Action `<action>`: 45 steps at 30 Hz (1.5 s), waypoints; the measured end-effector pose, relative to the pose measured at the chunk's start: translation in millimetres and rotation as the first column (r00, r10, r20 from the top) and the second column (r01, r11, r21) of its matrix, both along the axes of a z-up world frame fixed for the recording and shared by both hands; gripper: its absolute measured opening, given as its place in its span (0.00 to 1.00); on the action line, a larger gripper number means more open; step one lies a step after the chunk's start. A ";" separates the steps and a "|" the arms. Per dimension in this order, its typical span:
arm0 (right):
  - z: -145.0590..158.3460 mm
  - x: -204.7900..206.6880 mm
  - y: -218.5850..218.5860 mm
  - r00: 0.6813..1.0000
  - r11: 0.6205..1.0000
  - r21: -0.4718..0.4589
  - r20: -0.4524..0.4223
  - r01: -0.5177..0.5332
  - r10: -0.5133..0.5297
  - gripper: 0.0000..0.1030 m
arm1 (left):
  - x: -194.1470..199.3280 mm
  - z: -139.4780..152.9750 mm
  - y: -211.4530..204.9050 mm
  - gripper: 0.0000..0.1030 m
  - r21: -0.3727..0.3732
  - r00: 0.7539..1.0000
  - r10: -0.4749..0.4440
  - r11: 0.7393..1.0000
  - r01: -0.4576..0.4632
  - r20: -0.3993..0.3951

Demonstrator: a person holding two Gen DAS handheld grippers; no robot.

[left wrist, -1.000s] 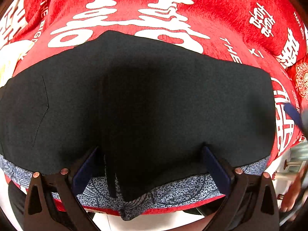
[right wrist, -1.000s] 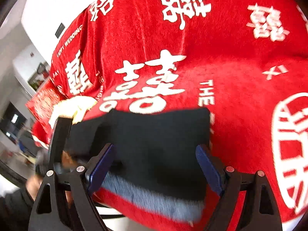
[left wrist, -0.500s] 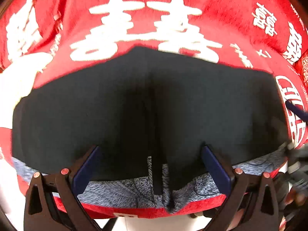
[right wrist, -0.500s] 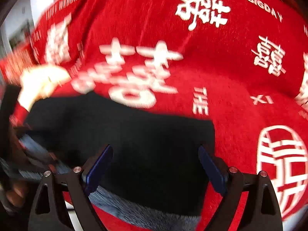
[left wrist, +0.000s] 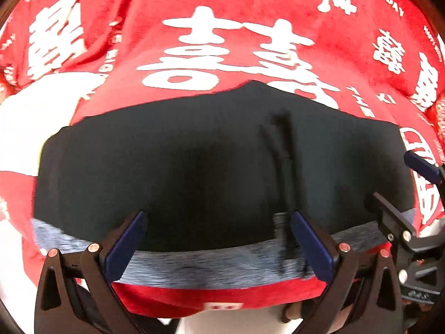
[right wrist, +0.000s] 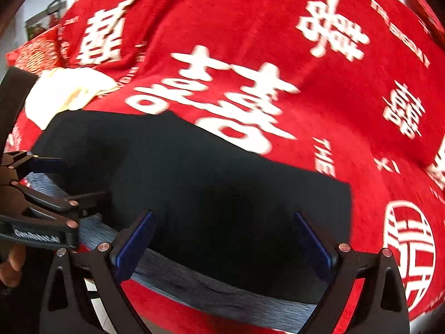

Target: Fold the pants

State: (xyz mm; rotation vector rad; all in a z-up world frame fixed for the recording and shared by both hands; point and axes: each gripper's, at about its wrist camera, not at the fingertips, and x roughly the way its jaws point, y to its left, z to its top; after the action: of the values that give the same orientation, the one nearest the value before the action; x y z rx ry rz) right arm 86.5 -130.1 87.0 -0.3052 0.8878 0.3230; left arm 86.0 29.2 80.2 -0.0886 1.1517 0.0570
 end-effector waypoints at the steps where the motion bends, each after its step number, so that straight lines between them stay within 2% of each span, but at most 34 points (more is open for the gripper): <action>1: 0.1 -0.6 8.2 1.000 1.000 0.008 0.000 -0.020 0.020 0.95 | -2.0 0.5 7.8 1.00 -0.002 1.000 0.013 1.000 -0.013 0.002; 8: -9.5 -12.9 63.1 0.987 0.987 -0.003 -0.010 -0.159 0.159 0.95 | -14.8 -4.3 76.3 1.00 -0.012 0.990 0.142 0.990 -0.142 -0.018; 10: -13.2 -16.0 75.6 0.981 0.981 -0.010 -0.018 -0.193 0.193 0.95 | -19.1 -8.9 97.6 1.00 -0.041 0.983 0.177 0.983 -0.179 -0.038; 15: -29.1 -28.3 117.3 0.949 0.946 -0.078 -0.030 -0.314 0.313 0.95 | -29.4 -34.3 156.9 1.00 -0.099 0.943 0.310 0.942 -0.322 -0.121; 18: -38.9 -30.9 141.5 0.926 0.920 -0.102 -0.051 -0.378 0.375 0.95 | -34.8 -46.3 176.0 1.00 -0.176 0.939 0.309 0.926 -0.333 -0.151; 20: -44.9 -27.1 155.6 0.911 0.905 -0.104 -0.074 -0.412 0.406 0.95 | -38.6 -45.4 181.0 1.00 -0.150 0.937 0.320 0.929 -0.340 -0.143; 22: -45.1 -16.3 166.9 0.905 0.903 -0.082 -0.087 -0.423 0.416 0.95 | -42.5 -47.6 186.2 1.00 -0.118 0.930 0.340 0.927 -0.357 -0.143; 24: -42.4 -0.1 175.2 0.906 0.909 -0.044 -0.107 -0.415 0.409 0.95 | -47.7 -50.8 191.4 1.00 -0.153 0.921 0.357 0.913 -0.379 -0.153; 27: -37.3 30.5 189.3 0.907 0.915 0.007 -0.129 -0.403 0.400 0.95 | -55.4 -54.9 191.7 1.00 -0.162 0.915 0.373 0.904 -0.395 -0.150; 30: -35.6 56.1 214.9 0.881 0.895 0.027 -0.163 -0.446 0.444 0.95 | -56.4 -56.0 190.3 1.00 -0.155 0.914 0.380 0.903 -0.400 -0.143; 33: -38.1 73.8 247.3 0.831 0.851 0.028 -0.201 -0.524 0.518 0.95 | -55.9 -57.4 189.5 1.00 -0.153 0.914 0.382 0.903 -0.401 -0.137; 36: -43.2 86.8 276.9 0.757 0.791 0.069 -0.253 -0.607 0.603 0.95 | -57.5 -57.3 188.8 1.00 -0.146 0.917 0.381 0.907 -0.395 -0.115; 41: -63.2 103.6 325.0 0.601 0.678 0.126 -0.367 -0.724 0.710 0.95 | -61.9 -57.2 189.7 1.00 -0.154 0.917 0.385 0.905 -0.397 -0.100; 42: -65.6 104.2 329.4 0.580 0.664 0.136 -0.380 -0.735 0.720 0.95 | -62.3 -56.7 189.0 1.00 -0.153 0.918 0.385 0.905 -0.396 -0.094; 44: -71.9 105.4 343.3 0.509 0.616 0.174 -0.418 -0.768 0.752 0.95 | -63.6 -55.9 188.1 1.00 -0.149 0.918 0.386 0.906 -0.395 -0.088; 45: -74.6 104.0 348.0 0.486 0.600 0.179 -0.432 -0.780 0.760 0.95 | -64.4 -55.2 187.3 1.00 -0.147 0.919 0.385 0.907 -0.394 -0.085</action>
State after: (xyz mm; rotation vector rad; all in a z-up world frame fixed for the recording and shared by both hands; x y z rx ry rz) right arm 190.4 218.0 12.4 -0.6937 1.2039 1.2903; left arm 21.5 216.4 25.0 -0.4652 1.1774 0.3233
